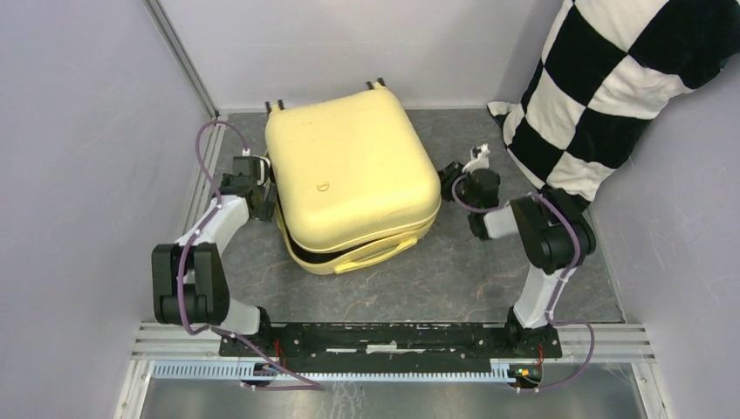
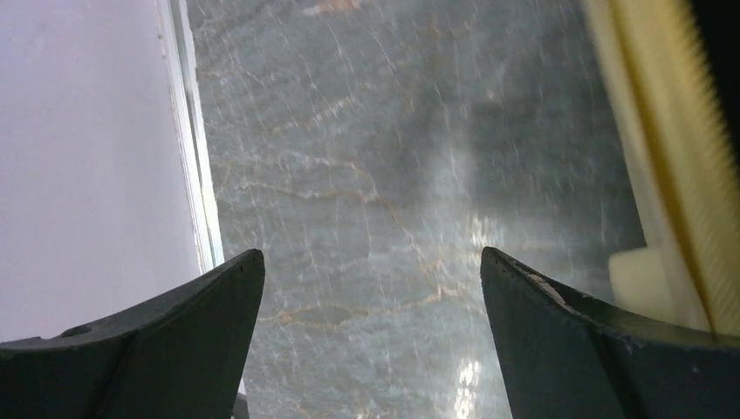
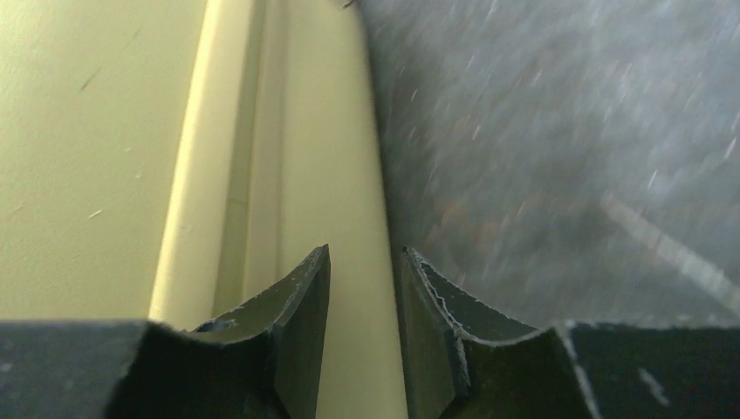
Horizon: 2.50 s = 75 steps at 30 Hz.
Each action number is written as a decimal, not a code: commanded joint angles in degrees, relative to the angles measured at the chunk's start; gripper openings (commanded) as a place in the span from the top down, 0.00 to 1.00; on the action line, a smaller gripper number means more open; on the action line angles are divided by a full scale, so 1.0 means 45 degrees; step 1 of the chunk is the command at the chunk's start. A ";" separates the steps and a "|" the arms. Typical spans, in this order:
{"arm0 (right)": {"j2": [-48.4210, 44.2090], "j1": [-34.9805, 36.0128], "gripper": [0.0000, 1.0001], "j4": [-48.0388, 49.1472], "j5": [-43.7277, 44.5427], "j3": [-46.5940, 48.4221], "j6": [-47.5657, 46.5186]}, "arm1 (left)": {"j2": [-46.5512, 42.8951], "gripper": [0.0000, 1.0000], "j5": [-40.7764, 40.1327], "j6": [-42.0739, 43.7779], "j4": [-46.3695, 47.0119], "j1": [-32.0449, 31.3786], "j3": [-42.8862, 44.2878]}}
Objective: Pack the luggage
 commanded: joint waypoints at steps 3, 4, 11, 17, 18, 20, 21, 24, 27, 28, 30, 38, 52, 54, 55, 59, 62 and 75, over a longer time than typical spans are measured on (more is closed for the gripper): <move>-0.2937 0.2764 0.57 0.4164 -0.0799 -0.4628 -0.0573 | 0.1793 0.00 0.2255 -0.1157 0.0554 -0.0485 0.2800; -0.3285 0.2842 0.56 0.4234 -0.0649 -0.5314 -0.0606 | 0.2005 0.00 0.2607 -0.1282 0.0355 -0.0500 0.3239; -0.7130 0.2377 0.44 0.0351 0.1315 -0.8342 -0.2684 | 0.3025 0.00 0.4048 -0.1617 -0.1459 -0.0409 0.5505; -1.1299 0.2353 0.40 -0.3009 0.2633 -0.9423 -0.4388 | 0.2018 0.00 0.6688 -0.1068 -0.2897 0.1224 0.5222; -1.1655 0.2361 0.40 -0.3435 0.2633 -0.9406 -0.4500 | 0.1696 0.00 0.7063 -0.0881 -0.3287 0.1430 0.5187; -1.2227 0.2360 0.40 -0.4042 0.2423 -0.9274 -0.4690 | 0.1044 0.00 0.7511 -0.0542 -0.3824 0.1710 0.4915; -1.2350 0.2372 0.40 -0.4090 0.2239 -0.9267 -0.4734 | 0.0642 0.00 0.7693 -0.0380 -0.4040 0.1788 0.4729; -1.2562 0.2549 0.40 -0.3457 0.1205 -0.9384 -0.4755 | -0.0517 0.00 0.8576 0.0062 -0.5079 0.1920 0.4399; -1.2542 0.3306 0.40 -0.2828 0.0482 -0.9294 -0.4676 | -0.1415 0.00 0.9474 0.0077 -0.5889 0.2011 0.4490; -1.2576 0.3597 0.40 -0.2755 0.0544 -0.9241 -0.4641 | -0.1679 0.00 0.9743 0.0015 -0.6051 0.2048 0.4529; -1.2598 0.4048 0.40 -0.2590 0.0764 -0.9120 -0.4475 | -0.2107 0.00 1.0021 -0.0120 -0.6161 0.2040 0.4486; -1.0912 0.6258 0.42 -0.2035 0.1552 -0.7419 -0.4073 | -0.2005 0.00 0.9545 -0.0075 -0.6373 0.2123 0.4079; -0.6581 0.7657 0.42 -0.1504 0.2611 -0.3245 -0.4785 | -0.1328 0.00 0.7918 -0.1400 -0.4927 0.3687 0.6229; -0.6333 0.7619 0.42 -0.1812 0.2628 -0.2754 -0.4834 | -0.0797 0.00 0.7037 -0.1379 -0.4757 0.3690 0.6110; -0.6418 0.7610 0.42 -0.2050 0.2458 -0.2706 -0.4890 | -0.0601 0.00 0.6865 -0.1266 -0.5055 0.3774 0.6101; -0.7709 0.7392 0.38 -0.3448 0.1874 -0.3571 -0.5058 | -0.1149 0.00 0.6920 -0.0525 -0.4519 0.4588 0.5099; -0.9428 0.6521 0.36 -0.4098 0.1327 -0.5083 -0.5158 | -0.1196 0.02 0.7573 -0.0125 -0.4238 0.5571 0.4809; -0.9950 0.3798 0.22 -0.3784 -0.0859 -0.6061 -1.0235 | -0.0107 0.16 0.9228 0.0161 -0.4313 0.6340 0.3667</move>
